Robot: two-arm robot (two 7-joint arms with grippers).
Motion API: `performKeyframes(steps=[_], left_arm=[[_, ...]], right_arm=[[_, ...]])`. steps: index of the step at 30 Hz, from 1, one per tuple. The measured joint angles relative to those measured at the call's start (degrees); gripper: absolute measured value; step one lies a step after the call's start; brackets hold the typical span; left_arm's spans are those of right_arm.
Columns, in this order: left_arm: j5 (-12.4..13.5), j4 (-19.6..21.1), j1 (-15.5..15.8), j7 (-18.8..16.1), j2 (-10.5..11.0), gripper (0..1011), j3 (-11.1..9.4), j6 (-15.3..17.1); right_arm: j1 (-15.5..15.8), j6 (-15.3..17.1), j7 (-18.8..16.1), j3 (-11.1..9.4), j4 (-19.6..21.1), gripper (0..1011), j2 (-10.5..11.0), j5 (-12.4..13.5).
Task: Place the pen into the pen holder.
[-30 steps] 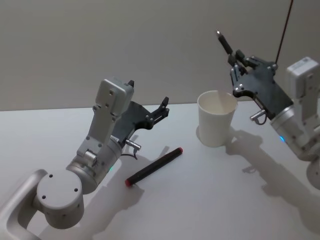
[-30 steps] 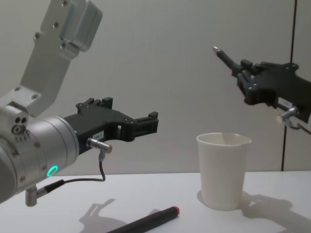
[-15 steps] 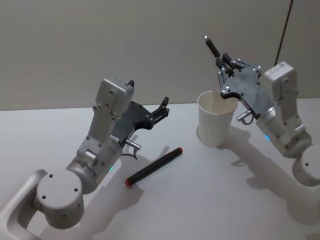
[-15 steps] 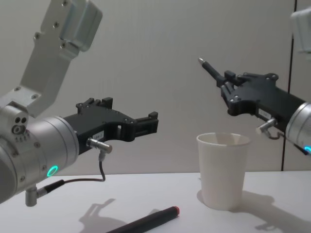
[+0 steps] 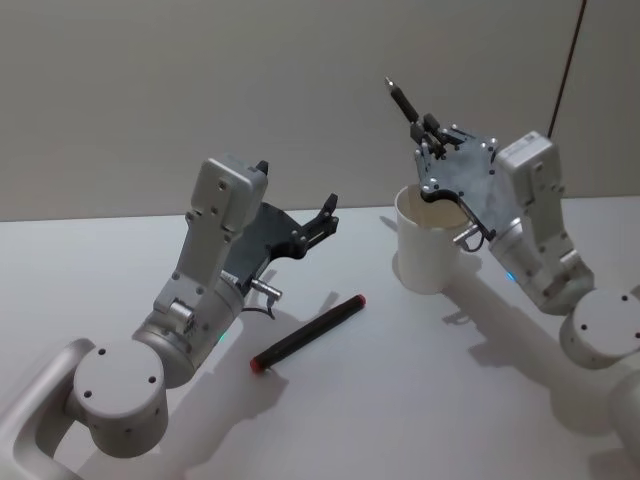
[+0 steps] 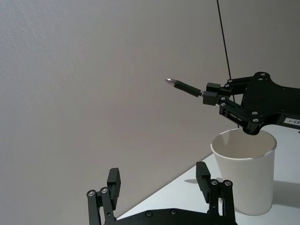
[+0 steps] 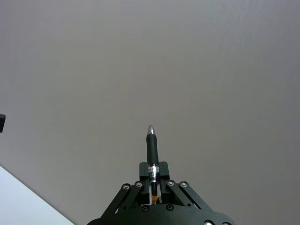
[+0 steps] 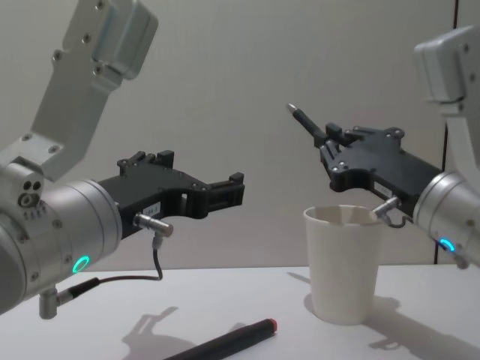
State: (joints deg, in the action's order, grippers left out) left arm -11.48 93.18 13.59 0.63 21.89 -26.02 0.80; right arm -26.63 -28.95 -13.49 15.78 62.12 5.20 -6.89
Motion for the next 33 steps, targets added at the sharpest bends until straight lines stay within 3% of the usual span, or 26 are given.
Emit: performKeyframes(steps=[7,20,33], left_arm=[[0.0,0.0,0.0,0.0,0.0,1001,0.0,0.0],[0.0,0.0,0.0,0.0,0.0,1001,0.0,0.0],[0.0,0.0,0.0,0.0,0.0,1001,0.0,0.0]], right_arm=[[-1.1,-1.2,0.4,0.5,-2.5,113,-0.8,-0.4],[-1.4,-1.4,1.0,0.8,-3.7,114,-1.1,-0.5],[-1.4,-1.3,1.3,0.9,-4.0,466,-1.2,-0.5]])
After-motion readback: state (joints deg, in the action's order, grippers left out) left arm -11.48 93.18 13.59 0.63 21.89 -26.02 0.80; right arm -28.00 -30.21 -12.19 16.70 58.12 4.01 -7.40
